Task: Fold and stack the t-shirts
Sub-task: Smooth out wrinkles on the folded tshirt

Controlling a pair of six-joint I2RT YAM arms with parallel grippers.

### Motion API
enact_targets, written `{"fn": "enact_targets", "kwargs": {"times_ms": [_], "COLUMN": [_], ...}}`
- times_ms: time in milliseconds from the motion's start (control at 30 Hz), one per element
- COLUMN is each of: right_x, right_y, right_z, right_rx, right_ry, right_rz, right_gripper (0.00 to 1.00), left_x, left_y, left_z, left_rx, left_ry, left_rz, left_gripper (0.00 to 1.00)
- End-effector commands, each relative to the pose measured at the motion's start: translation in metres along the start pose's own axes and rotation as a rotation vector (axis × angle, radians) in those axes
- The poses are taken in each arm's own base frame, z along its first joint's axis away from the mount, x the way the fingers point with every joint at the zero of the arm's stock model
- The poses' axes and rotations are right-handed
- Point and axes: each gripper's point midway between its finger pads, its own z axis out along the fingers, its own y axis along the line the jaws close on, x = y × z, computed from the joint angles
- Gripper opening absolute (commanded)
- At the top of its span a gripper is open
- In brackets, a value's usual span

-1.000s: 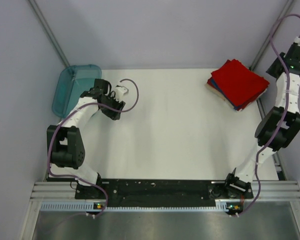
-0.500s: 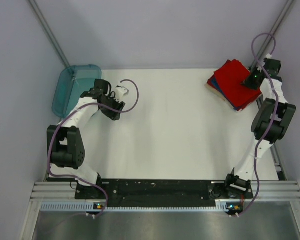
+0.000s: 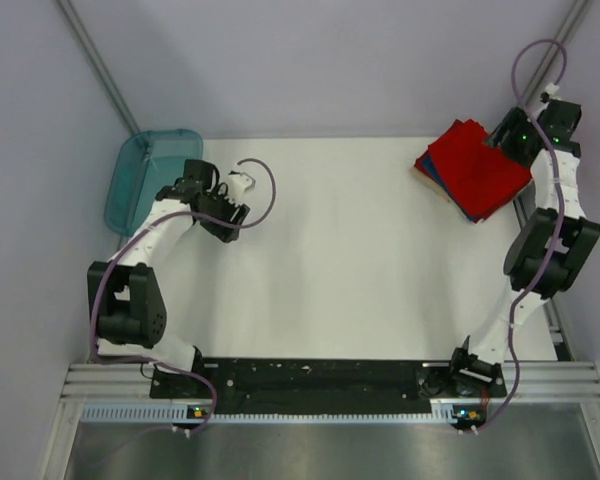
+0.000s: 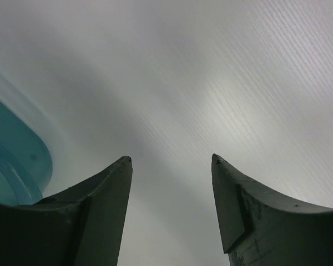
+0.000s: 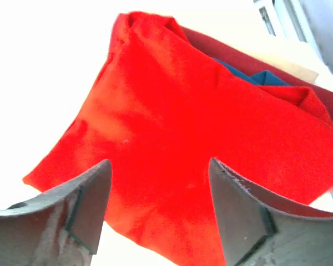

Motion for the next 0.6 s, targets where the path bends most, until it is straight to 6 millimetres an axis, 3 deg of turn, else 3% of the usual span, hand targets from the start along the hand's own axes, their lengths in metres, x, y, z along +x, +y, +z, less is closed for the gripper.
{"fn": "enact_targets", "kwargs": {"times_ms": [0,67,133,167,200,267,300,400,500,567], "right_x": [-0.057,-0.043,-0.017,-0.014,0.0,0.039,0.051,0.091,0.113,0.137], "right_y": [0.066,0.077,0.084,0.095,0.099,0.097,0.1,0.097,0.093,0.084], "right_z": [-0.103,-0.128,-0.146,-0.169,-0.178,-0.182,-0.186,-0.185,-0.185,-0.175], "right_rx": [-0.126,-0.173,-0.229,-0.269,-0.295,-0.318,-0.334,-0.321,-0.3,-0.276], "right_ry": [-0.222,-0.245,-0.267,-0.324,-0.349,-0.363,-0.397,-0.455,-0.544,-0.558], "right_rz": [-0.137,-0.136,-0.118,-0.126,-0.131,-0.165,-0.216,-0.353,-0.35,-0.367], "right_gripper": [0.81,0.98,0.99,0.99,0.99,0.99,0.99,0.99,0.99,0.99], "left_x": [-0.016,-0.015,-0.016,-0.021,-0.023,-0.027,-0.031,-0.041,-0.041,-0.033], "left_y": [-0.001,-0.001,0.005,0.011,0.015,0.017,0.019,0.021,0.03,0.032], "left_z": [-0.031,-0.036,-0.042,-0.045,-0.048,-0.052,-0.054,-0.056,-0.052,-0.042], "left_rx": [-0.048,-0.077,-0.129,-0.166,-0.193,-0.218,-0.229,-0.266,-0.337,-0.364], "left_ry": [-0.132,-0.168,-0.21,-0.247,-0.277,-0.33,-0.366,-0.495,-0.61,-0.65], "left_rz": [0.032,0.029,0.013,0.001,-0.019,-0.042,-0.055,-0.112,-0.164,-0.2], "left_gripper": [0.65,0.67,0.69,0.71,0.76,0.8,0.99,0.99,0.99,0.99]}}
